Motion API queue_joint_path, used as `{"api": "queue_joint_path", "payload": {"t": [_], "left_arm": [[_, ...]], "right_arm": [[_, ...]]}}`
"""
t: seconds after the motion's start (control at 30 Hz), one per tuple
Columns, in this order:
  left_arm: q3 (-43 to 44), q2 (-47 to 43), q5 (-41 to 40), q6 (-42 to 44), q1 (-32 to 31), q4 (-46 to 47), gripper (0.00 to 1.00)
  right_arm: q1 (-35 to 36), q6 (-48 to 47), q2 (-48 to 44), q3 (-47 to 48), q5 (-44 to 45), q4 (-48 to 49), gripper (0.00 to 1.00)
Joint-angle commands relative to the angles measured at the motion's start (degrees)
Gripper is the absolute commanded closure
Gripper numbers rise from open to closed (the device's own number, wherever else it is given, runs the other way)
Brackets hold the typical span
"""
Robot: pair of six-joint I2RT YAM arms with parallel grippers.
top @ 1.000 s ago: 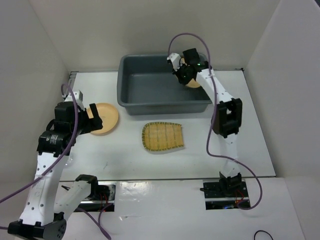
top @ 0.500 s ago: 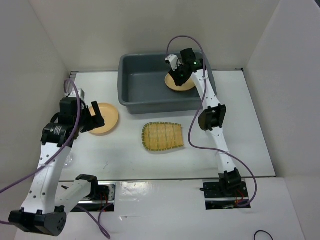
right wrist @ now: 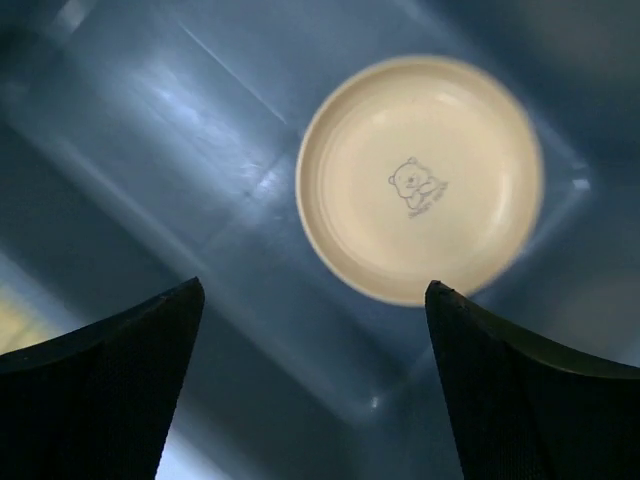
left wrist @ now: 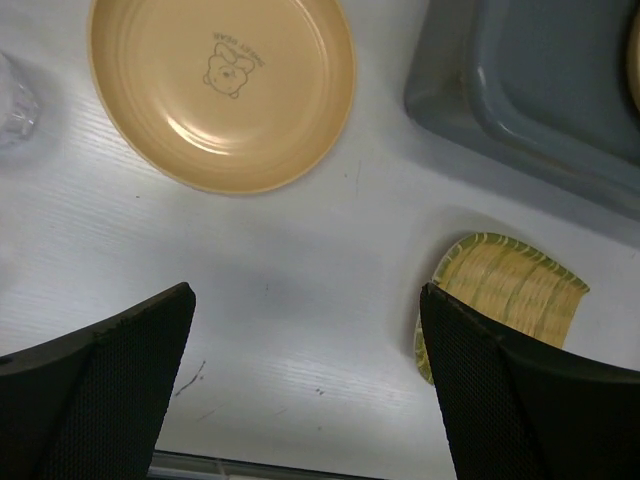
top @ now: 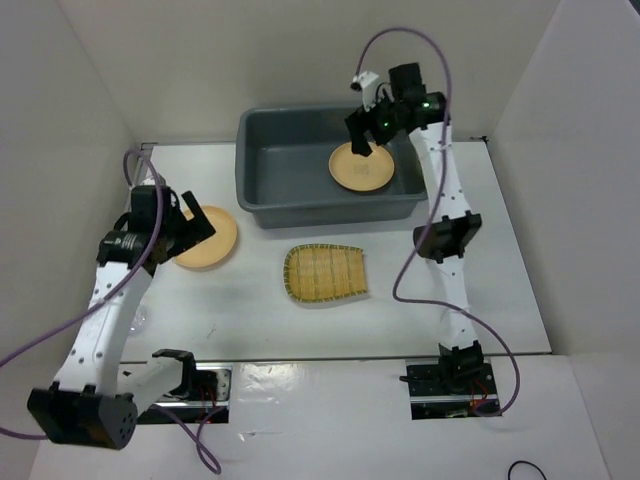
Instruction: Place the mixed dishes into the plastic bin
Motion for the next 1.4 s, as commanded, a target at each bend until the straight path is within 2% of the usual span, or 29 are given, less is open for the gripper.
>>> {"api": "queue_joint_path", "payload": {"t": [0.0,0.17,0.33,0.6,0.73,0.9,1.0,1.03,1.07,1.17,1.23,1.27,1.37], "left_arm": [[-2.98,7.22,1.33,-9.9,2.44,2.54,0.01],[-6.5,16.72,4.41,-17.65,6.4,6.75,0.01],[-3.89,24.97,4.41,-26.18,8.25,6.76,0.01],[-4.57,32.45,3.62,-41.63,9.48,5.35,0.01],[-7.83,32.99,4.15,-45.79,9.48,8.5,0.01],[-7.92,37.64,5.45,-45.79,9.48,9.65,0.02],[-8.52,38.7,6.17,-45.26,10.01,11.05,0.12],[-8.53,38.7,6.86,-45.26,10.01,11.06,0.21],[-9.31,38.7,6.87,-45.26,10.01,11.58,0.25],[-9.85,39.75,8.01,-45.88,10.01,12.12,0.29],[-9.85,40.28,8.72,-45.35,10.01,12.12,0.38],[-9.85,40.28,9.24,-45.35,10.01,12.64,0.51],[-9.15,39.76,9.77,-45.35,10.01,12.12,0.8]], "right_arm": [[0.37,3.32,-21.94,-3.43,-2.67,0.21,0.03],[0.37,1.48,-33.4,-19.26,-1.89,0.21,0.02],[0.37,0.07,-39.64,-22.52,2.25,0.21,0.02],[0.37,-1.08,-46.07,-31.4,3.31,0.21,0.02],[0.37,-1.08,-47.3,-31.93,4.62,0.21,0.02],[0.37,-1.08,-48.53,-33.95,5.15,0.21,0.02],[0.37,-0.55,-48.53,-33.95,5.15,0.21,0.02],[0.37,-0.55,-48.53,-34.48,5.15,0.21,0.02],[0.37,-0.55,-48.53,-34.48,5.67,0.21,0.02],[0.37,-0.55,-48.53,-34.48,5.68,0.21,0.02],[0.37,-0.55,-48.53,-34.48,5.68,0.21,0.02],[0.37,-0.55,-48.53,-34.48,5.68,0.21,0.02],[0.37,-0.55,-48.53,-35.01,5.68,0.21,0.02]]}}
